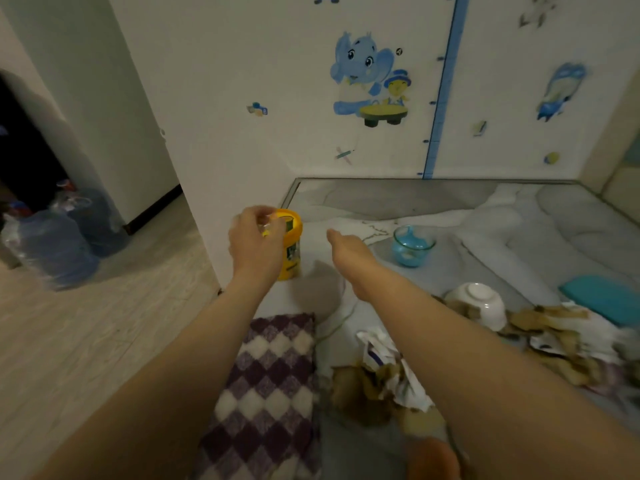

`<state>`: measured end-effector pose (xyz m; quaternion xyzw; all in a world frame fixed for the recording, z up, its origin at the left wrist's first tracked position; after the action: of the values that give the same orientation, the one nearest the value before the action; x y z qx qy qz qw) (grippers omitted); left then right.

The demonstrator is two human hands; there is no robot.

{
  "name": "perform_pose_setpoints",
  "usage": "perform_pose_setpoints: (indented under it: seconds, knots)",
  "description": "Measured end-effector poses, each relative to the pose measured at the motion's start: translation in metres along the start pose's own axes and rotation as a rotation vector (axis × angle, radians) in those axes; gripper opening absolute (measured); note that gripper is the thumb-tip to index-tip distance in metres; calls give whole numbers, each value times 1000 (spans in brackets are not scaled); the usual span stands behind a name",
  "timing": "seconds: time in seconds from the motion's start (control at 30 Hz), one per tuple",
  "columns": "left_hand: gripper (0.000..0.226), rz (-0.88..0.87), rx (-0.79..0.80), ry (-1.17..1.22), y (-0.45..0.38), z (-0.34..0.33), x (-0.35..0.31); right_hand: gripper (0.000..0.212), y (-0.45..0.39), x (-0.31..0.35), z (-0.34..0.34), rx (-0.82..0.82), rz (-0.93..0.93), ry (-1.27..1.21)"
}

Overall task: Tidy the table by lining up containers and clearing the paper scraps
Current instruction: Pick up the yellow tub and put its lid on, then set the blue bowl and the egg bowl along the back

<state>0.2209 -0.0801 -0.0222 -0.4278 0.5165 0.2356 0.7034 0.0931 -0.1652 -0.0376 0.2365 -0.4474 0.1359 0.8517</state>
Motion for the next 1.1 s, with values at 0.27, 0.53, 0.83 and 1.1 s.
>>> perform_pose_setpoints:
  seconds: [0.27,0.53,0.83,1.1]
  knots:
    - [18,-4,628,-127,77,-64,-25,47,14,-38,73,-246,211,479]
    - [26,161,725,-169,81,-106,-6,87,-28,-57,111,-254,197,1085]
    - [19,169,763,-223,74,-93,20,86,-75,-66,106,-193,79,915]
    - [21,182,746,-265,67,-73,12,85,-56,-27,72,-210,269,806]
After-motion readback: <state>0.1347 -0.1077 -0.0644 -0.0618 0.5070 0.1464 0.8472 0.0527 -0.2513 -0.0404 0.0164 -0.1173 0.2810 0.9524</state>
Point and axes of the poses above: each hand's wrist, its own y-axis away from the middle knuckle, its own z-axis out of the back of the hand, x = y × z, the point moved 2 cm from there along -y, towards the middle knuckle, and after that the axes turned 14 degrees about y, right-handed, at the moved point
